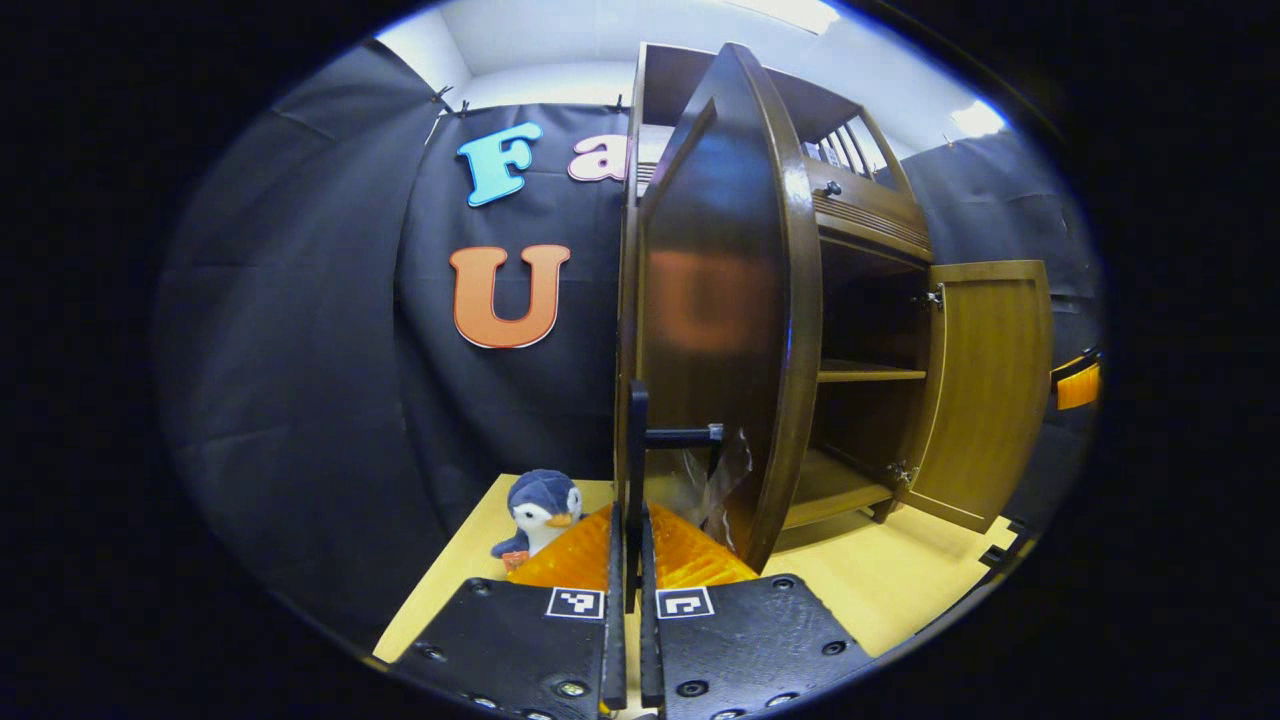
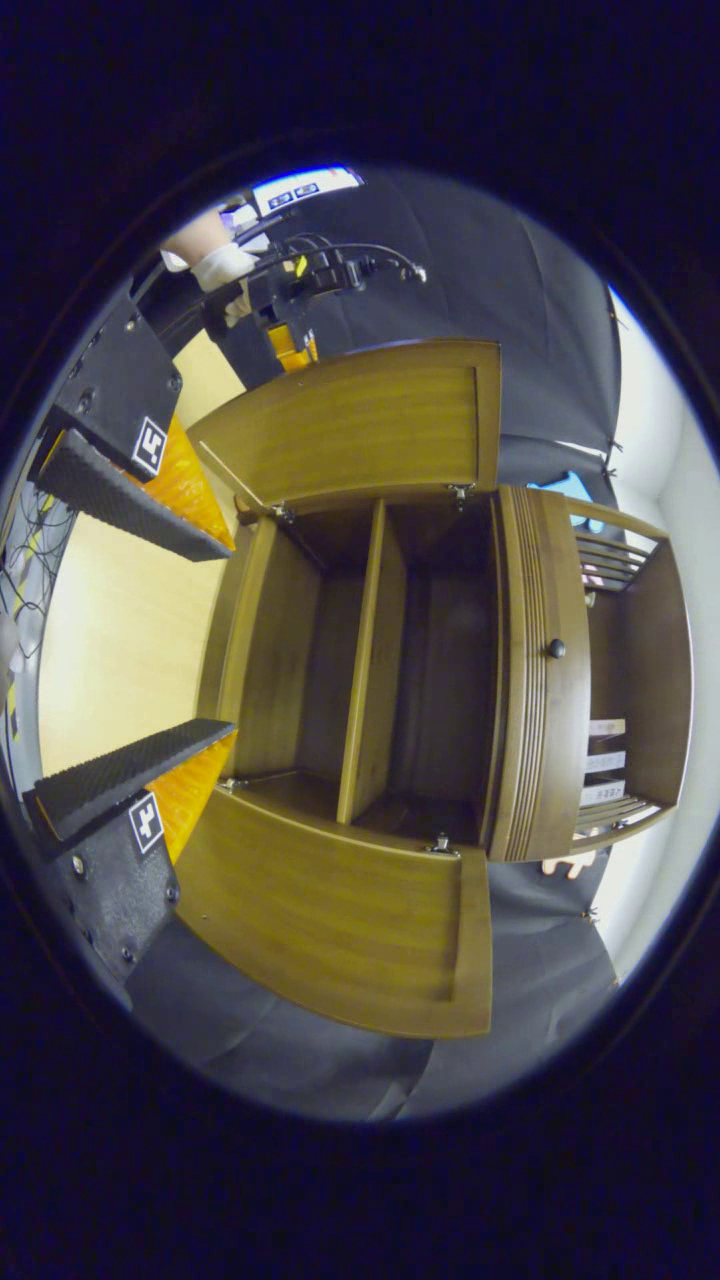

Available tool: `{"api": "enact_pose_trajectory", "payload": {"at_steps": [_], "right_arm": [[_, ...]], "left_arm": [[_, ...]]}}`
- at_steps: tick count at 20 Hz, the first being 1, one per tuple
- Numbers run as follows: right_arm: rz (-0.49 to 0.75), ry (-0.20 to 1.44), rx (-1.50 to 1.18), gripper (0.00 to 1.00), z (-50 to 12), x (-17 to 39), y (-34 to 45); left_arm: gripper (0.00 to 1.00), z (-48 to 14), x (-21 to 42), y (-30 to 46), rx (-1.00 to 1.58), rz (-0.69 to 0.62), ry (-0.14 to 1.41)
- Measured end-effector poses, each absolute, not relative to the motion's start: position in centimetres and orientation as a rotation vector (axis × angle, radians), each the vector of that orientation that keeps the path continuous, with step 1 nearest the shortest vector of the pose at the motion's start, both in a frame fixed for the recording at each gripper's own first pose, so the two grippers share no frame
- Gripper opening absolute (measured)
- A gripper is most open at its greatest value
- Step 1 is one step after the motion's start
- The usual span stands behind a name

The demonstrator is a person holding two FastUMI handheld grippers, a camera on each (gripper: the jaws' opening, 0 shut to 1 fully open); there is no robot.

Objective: Open the right door of the double-door shoe cabinet with the right hand, and open the left door with the left hand.

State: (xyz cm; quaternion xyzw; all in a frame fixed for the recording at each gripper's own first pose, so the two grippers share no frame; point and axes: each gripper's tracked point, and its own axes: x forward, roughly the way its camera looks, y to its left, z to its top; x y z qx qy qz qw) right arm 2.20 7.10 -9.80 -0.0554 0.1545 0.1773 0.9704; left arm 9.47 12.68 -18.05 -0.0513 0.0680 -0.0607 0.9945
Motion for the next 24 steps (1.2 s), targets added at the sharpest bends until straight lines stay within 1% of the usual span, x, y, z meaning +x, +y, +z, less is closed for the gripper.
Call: {"api": "enact_pose_trajectory", "payload": {"at_steps": [7, 12, 15, 20, 24], "right_arm": [[0.360, 0.315, -0.119, 1.00, -9.9, 1.5, 8.0], [0.355, 0.327, -0.138, 1.00, -10.2, 0.9, 8.4], [0.351, 0.331, -0.148, 1.00, -10.1, 0.4, 8.8], [0.345, 0.327, -0.158, 1.00, -9.8, -0.1, 9.1], [0.340, 0.334, -0.166, 1.00, -10.1, -0.8, 9.6]], "left_arm": [[0.05, -18.4, 10.0, 14.9, -0.136, -0.255, 0.146], [0.05, -18.8, 10.3, 14.8, -0.145, -0.352, 0.170], [0.05, -19.0, 10.4, 14.8, -0.121, -0.384, 0.175], [0.05, -19.1, 10.3, 14.9, -0.157, -0.409, 0.168], [0.08, -19.0, 9.9, 14.9, -0.162, -0.437, 0.179]]}}
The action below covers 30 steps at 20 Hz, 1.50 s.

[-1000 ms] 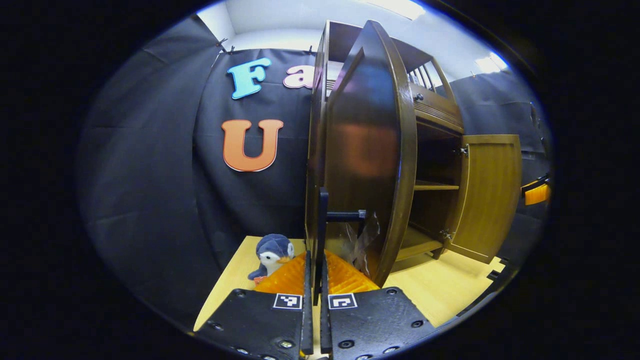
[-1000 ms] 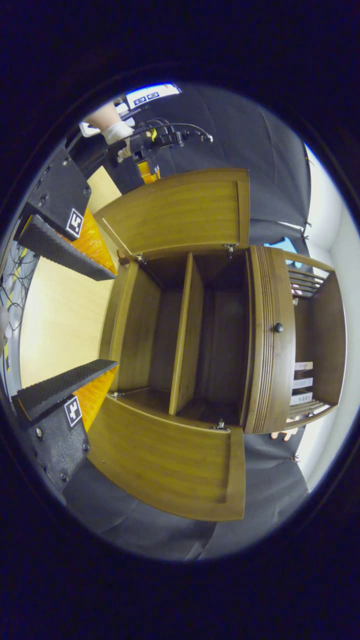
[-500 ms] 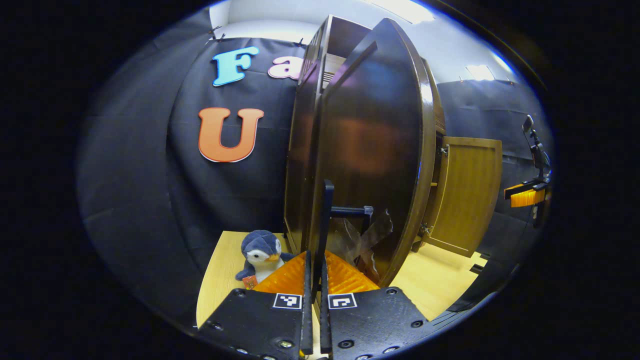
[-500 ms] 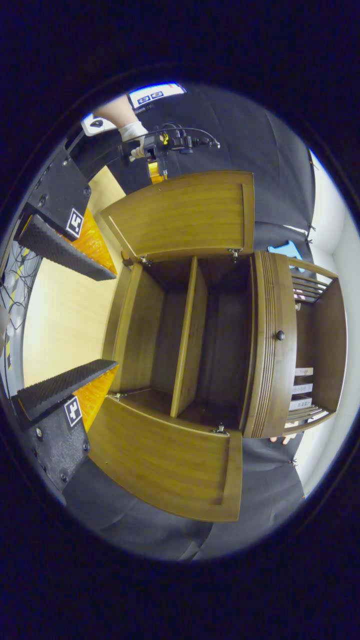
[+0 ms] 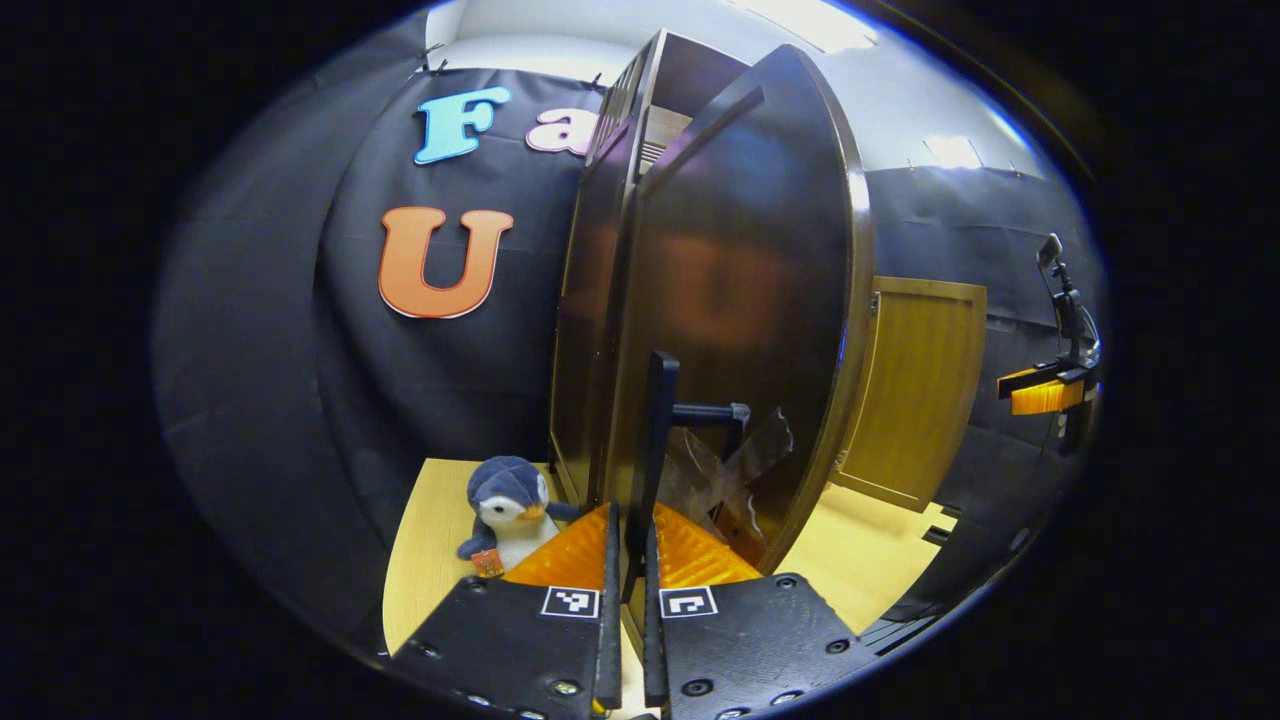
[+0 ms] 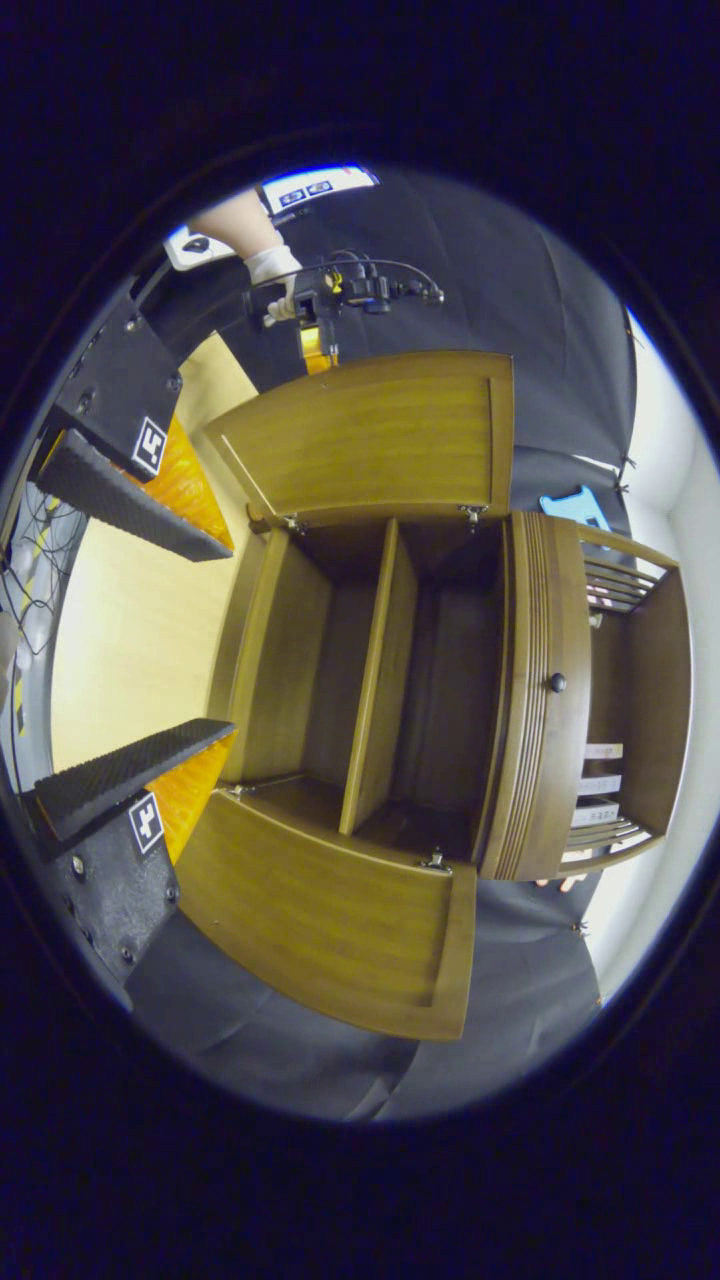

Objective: Open the right door of the double-door shoe cabinet with the right hand, and open the left door with the left hand.

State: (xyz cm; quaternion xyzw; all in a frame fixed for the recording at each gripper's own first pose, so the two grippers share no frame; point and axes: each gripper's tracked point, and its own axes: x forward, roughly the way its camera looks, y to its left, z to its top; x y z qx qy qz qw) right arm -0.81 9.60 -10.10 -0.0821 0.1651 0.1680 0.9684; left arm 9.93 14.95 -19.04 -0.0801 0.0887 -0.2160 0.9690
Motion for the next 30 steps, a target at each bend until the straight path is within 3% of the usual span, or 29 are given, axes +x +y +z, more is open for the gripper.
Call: {"api": "enact_pose_trajectory", "payload": {"at_steps": [1, 2, 4, 7, 13, 19, 23, 29, 30], "right_arm": [[0.340, 0.336, -0.170, 1.00, -10.2, -1.0, 9.7], [0.339, 0.336, -0.171, 1.00, -10.3, -1.1, 9.8], [0.333, 0.337, -0.165, 1.00, -10.4, -1.4, 9.8], [0.333, 0.343, -0.150, 1.00, -10.7, -1.6, 9.8], [0.348, 0.334, -0.151, 1.00, -10.3, -1.1, 9.0], [0.368, 0.270, -0.121, 1.00, -8.0, 0.4, 6.2], [0.353, 0.215, -0.090, 1.00, -5.8, 1.2, 3.3], [0.316, 0.142, -0.020, 1.00, -2.6, 1.5, -1.0], [0.307, 0.132, -0.009, 1.00, -2.3, 1.5, -1.7]], "left_arm": [[0.21, -18.9, 9.7, 15.1, -0.165, -0.441, 0.178], [0.12, -18.9, 9.6, 15.2, -0.166, -0.440, 0.183], [0.16, -18.7, 9.2, 16.1, -0.172, -0.429, 0.182], [0.91, -17.5, 8.9, 18.3, -0.202, -0.367, 0.158], [1.00, -16.8, 6.8, 21.0, -0.142, -0.251, 0.155], [0.95, -13.4, 0.5, 22.0, -0.121, 0.068, 0.142], [0.95, -8.6, -2.9, 17.0, -0.128, 0.173, 0.130], [0.95, -2.3, -3.5, 7.2, -0.105, 0.191, 0.089], [1.00, -1.5, -3.3, 5.6, -0.092, 0.185, 0.081]]}}
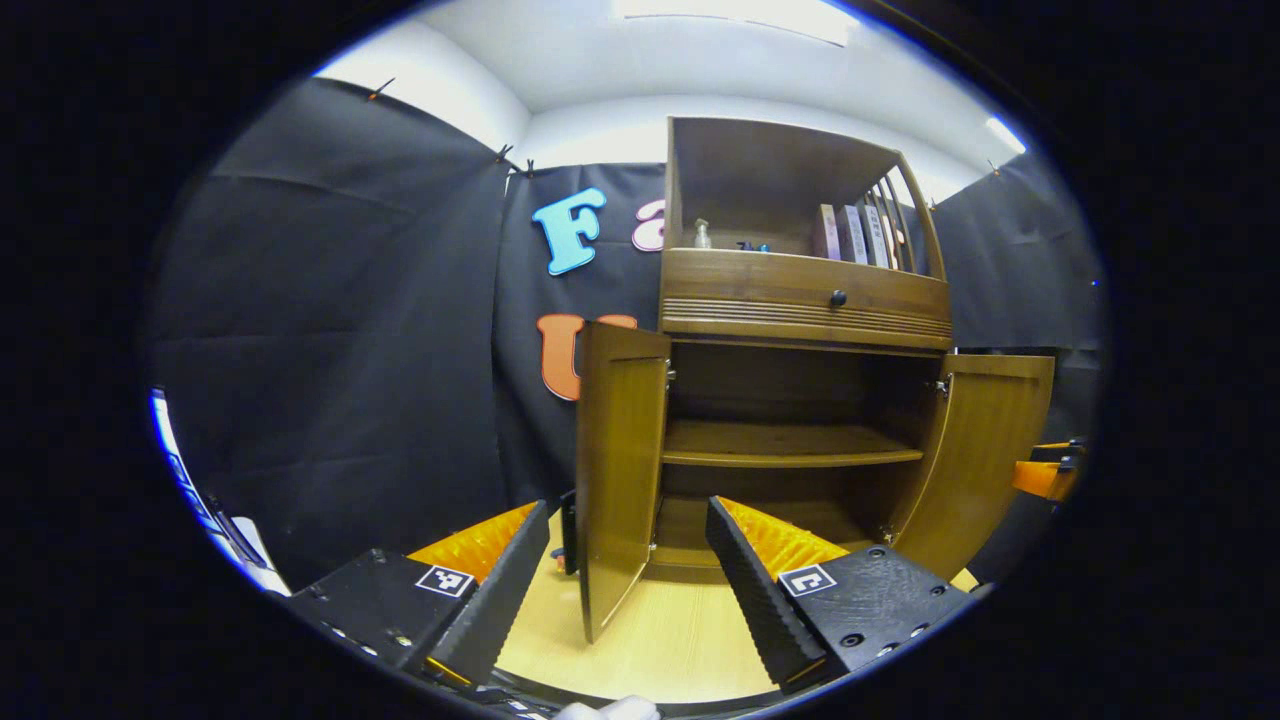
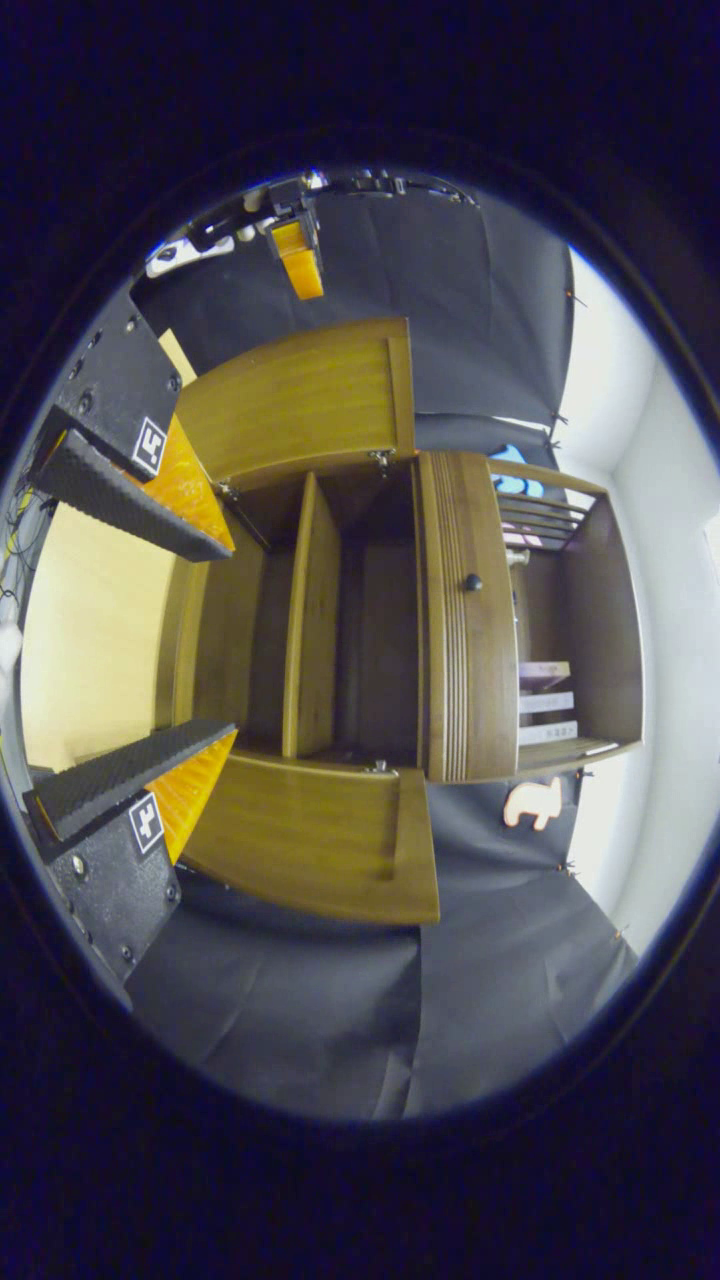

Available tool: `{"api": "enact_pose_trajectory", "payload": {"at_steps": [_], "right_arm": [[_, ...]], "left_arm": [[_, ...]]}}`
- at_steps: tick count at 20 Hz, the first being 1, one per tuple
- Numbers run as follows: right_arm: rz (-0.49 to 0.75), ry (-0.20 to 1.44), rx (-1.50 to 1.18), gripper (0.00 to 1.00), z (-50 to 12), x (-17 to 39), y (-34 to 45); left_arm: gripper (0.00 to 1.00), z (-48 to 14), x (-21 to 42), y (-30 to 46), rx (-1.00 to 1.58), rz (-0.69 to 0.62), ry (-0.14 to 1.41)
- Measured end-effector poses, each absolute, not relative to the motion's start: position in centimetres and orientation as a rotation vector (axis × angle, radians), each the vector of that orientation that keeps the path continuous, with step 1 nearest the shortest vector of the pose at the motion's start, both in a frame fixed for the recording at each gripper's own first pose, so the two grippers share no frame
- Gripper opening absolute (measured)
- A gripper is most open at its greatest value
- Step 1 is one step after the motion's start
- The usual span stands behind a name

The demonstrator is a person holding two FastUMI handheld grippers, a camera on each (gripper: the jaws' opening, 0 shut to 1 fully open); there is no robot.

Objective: Open the right door of the double-door shoe cabinet with the right hand, and open the left door with the left hand.

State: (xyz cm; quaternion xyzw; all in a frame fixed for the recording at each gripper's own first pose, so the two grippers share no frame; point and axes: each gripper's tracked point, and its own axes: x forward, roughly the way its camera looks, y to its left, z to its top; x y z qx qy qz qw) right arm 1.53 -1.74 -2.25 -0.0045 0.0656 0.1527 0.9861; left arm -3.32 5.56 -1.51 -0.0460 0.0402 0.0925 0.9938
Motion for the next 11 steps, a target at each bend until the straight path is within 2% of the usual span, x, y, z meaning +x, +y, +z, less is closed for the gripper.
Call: {"api": "enact_pose_trajectory", "payload": {"at_steps": [2, 4, 11], "right_arm": [[0.287, 0.119, 0.009, 1.00, -1.7, 1.4, -3.2], [0.258, 0.108, 0.026, 1.00, -1.4, 1.0, -4.5], [0.172, 0.055, 0.054, 1.00, 0.0, -0.3, -6.9]], "left_arm": [[1.00, -0.3, -3.3, 2.2, -0.073, 0.165, 0.050], [0.95, -0.7, -3.2, 0.0, -0.027, 0.170, 0.059], [0.96, -1.7, -3.6, -5.9, -0.049, 0.057, 0.072]]}}
